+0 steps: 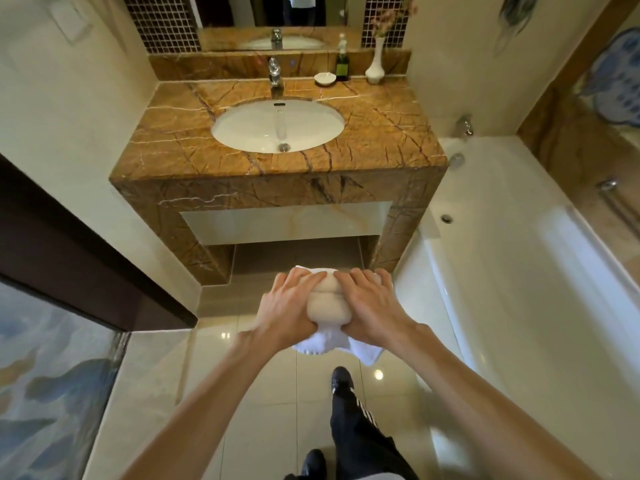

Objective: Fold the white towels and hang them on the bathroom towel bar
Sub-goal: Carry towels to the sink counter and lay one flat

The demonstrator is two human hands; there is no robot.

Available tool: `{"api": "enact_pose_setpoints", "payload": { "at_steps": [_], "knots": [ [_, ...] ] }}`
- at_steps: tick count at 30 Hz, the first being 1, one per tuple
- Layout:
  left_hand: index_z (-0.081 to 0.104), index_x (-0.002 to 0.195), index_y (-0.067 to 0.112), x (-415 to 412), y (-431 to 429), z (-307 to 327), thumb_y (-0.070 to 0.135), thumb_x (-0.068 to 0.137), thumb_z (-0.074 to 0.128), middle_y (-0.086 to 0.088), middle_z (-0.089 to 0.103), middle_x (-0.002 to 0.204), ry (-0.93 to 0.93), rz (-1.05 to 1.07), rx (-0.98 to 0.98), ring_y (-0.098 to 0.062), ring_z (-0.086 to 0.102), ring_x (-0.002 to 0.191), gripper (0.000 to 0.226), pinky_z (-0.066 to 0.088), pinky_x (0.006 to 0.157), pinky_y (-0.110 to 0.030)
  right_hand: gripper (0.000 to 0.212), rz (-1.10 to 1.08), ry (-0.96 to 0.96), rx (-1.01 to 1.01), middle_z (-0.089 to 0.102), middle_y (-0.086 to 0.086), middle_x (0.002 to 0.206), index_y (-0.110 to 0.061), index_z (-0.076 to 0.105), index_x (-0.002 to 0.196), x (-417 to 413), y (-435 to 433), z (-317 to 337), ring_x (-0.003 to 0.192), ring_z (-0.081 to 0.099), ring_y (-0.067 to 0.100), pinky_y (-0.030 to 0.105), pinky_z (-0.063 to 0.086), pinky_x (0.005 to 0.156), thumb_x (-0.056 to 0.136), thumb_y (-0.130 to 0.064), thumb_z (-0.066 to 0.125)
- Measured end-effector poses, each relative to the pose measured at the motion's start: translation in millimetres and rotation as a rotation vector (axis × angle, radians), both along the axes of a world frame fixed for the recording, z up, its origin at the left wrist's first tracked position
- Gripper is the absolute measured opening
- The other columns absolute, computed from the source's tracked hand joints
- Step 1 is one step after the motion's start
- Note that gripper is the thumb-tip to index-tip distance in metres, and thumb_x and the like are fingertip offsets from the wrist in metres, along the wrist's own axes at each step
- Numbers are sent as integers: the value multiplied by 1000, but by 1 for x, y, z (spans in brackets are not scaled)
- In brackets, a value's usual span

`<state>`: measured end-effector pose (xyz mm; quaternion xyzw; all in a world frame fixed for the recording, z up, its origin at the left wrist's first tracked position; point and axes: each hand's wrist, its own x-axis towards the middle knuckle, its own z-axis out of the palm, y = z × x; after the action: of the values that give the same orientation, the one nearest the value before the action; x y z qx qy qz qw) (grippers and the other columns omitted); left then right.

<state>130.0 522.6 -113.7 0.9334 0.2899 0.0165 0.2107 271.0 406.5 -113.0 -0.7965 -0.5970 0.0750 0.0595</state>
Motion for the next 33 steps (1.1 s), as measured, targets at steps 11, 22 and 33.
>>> {"api": "enact_pose_setpoints", "payload": {
  "at_steps": [11, 22, 33],
  "knots": [
    [32, 136, 41, 124, 77, 15, 46, 69, 66, 12, 37, 132, 9, -12, 2, -15, 35, 112, 75, 37, 73, -29, 69, -9, 4, 13, 50, -2, 117, -21, 41, 130, 123, 72, 14, 106, 46, 22, 40, 27, 98, 70, -46, 61],
    [33, 141, 35, 209, 152, 29, 40, 72, 69, 7, 36, 134, 10, -40, 5, -19, 37, 113, 78, 46, 81, -37, 64, 0, -14, 18, 50, 0, 112, -20, 43, 127, 209, 148, 24, 103, 48, 25, 43, 29, 94, 72, -48, 60],
    [35, 141, 33, 275, 245, 26, 33, 70, 69, 5, 37, 140, -29, -83, -68, -23, 40, 120, 79, 46, 90, -42, 75, -42, -16, -37, 47, 1, 121, -21, 36, 135, 272, 234, 32, 114, 44, 23, 46, 24, 101, 69, -42, 65]
  ]
}}
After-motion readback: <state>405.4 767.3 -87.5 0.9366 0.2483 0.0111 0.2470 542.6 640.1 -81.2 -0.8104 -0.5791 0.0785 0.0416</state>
